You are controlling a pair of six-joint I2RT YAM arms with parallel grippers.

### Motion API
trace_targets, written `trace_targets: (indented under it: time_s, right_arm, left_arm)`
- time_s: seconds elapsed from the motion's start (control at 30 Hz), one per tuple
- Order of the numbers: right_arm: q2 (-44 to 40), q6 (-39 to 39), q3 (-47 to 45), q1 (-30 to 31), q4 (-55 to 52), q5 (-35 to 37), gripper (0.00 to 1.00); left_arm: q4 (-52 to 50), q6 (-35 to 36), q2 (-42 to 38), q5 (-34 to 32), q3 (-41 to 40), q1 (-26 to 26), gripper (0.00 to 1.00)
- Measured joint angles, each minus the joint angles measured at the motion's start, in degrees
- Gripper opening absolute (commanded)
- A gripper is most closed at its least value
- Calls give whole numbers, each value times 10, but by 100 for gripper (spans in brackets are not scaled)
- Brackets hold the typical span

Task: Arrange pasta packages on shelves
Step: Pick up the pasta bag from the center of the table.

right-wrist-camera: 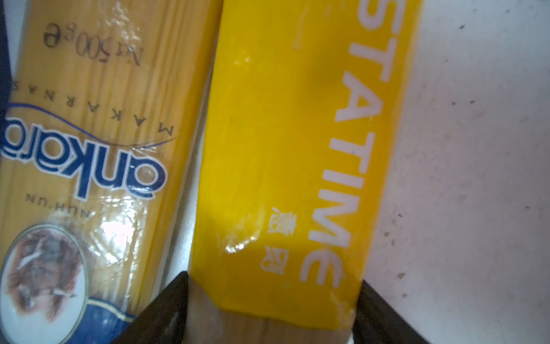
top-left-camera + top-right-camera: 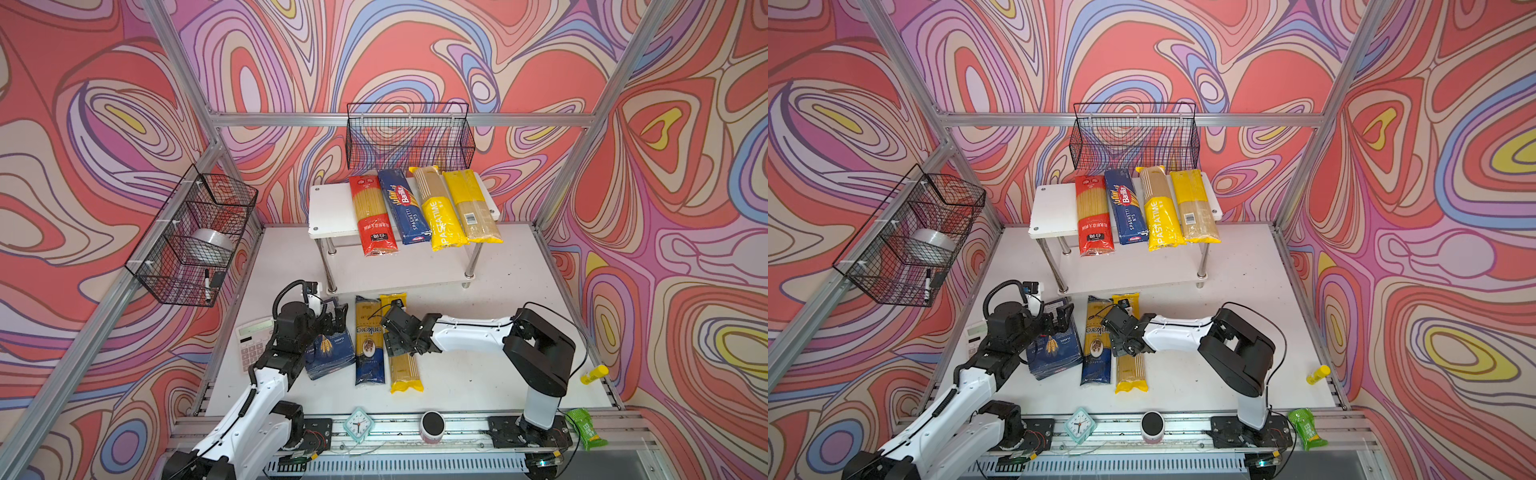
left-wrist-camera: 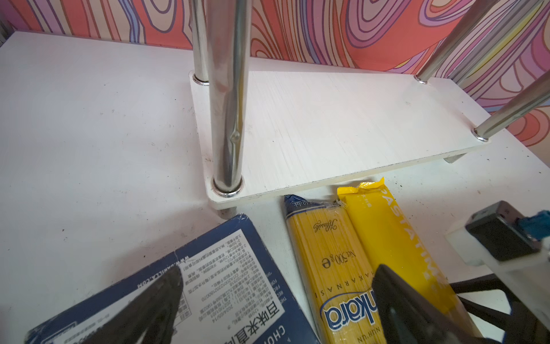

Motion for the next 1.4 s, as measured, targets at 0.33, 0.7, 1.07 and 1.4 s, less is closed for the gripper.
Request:
trace_targets:
  time_s: [0.33,0.7,1.07,1.4]
  right_arm:
    - [-20,18,-40,0,49,5,61]
    - [-36,27,-52,-1,64,1,37]
    - [-55,28,-67,-2,76,-23,25]
    - [-101,21,-107,-1,85,-37,19]
  left_arm:
    - [0,0,0,-1,0,0,100]
    - [0,0,0,-2,0,0,100]
    - [0,0,0,-3,0,0,100]
    - [0,0,0,-4,0,0,100]
